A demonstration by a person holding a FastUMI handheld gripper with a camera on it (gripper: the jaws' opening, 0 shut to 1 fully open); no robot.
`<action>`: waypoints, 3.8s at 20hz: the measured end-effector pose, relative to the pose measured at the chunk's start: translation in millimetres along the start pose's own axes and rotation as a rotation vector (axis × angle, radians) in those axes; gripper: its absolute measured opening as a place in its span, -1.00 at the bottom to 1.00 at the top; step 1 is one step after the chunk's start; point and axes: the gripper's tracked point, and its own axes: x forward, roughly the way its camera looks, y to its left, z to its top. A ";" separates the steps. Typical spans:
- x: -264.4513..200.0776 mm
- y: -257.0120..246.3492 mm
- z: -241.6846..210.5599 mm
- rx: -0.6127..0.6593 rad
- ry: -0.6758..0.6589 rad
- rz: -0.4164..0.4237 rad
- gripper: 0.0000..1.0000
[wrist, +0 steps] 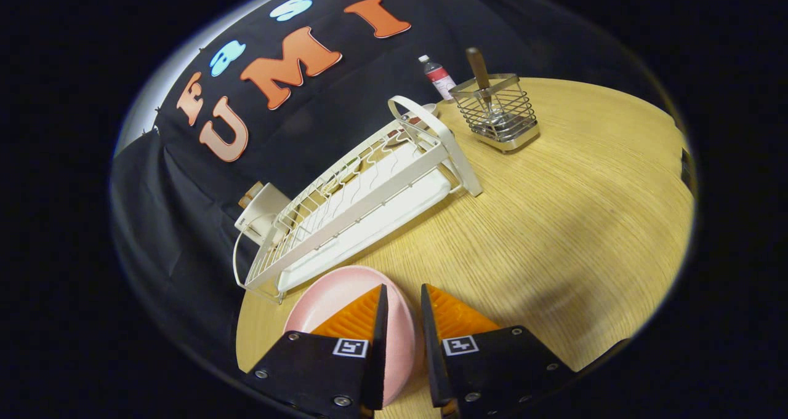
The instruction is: Take the plate from the dish rack, then take the spoon from the basket and place it into the plate.
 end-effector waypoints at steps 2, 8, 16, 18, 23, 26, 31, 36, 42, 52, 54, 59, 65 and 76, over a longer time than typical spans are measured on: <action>-4.5 1.4 4.3 -0.017 -0.013 0.009 -0.33; -25.4 -18.2 51.3 -0.134 -0.145 -0.041 0.27; -52.4 -61.5 149.9 -0.354 -0.419 -0.251 0.91; -51.5 -64.6 169.7 -0.365 -0.469 -0.264 0.95; -37.8 -70.9 212.9 -0.451 -0.592 -0.314 0.96; -19.7 -71.3 222.5 -0.502 -0.604 -0.333 0.97; -3.1 -68.9 241.2 -0.508 -0.646 -0.330 0.82; 14.9 -73.9 240.0 -0.510 -0.611 -0.321 0.08; 25.2 -75.6 241.3 -0.494 -0.595 -0.317 -0.70; -12.1 -49.3 265.9 -0.504 -0.684 -0.287 -0.87; -28.2 -41.6 268.8 -0.505 -0.705 -0.280 -0.87; -71.9 -17.7 265.5 -0.535 -0.758 -0.253 -0.87; -110.4 12.9 231.0 -0.573 -0.757 -0.202 -0.87; -99.1 111.9 102.1 -0.652 -0.597 0.051 -0.92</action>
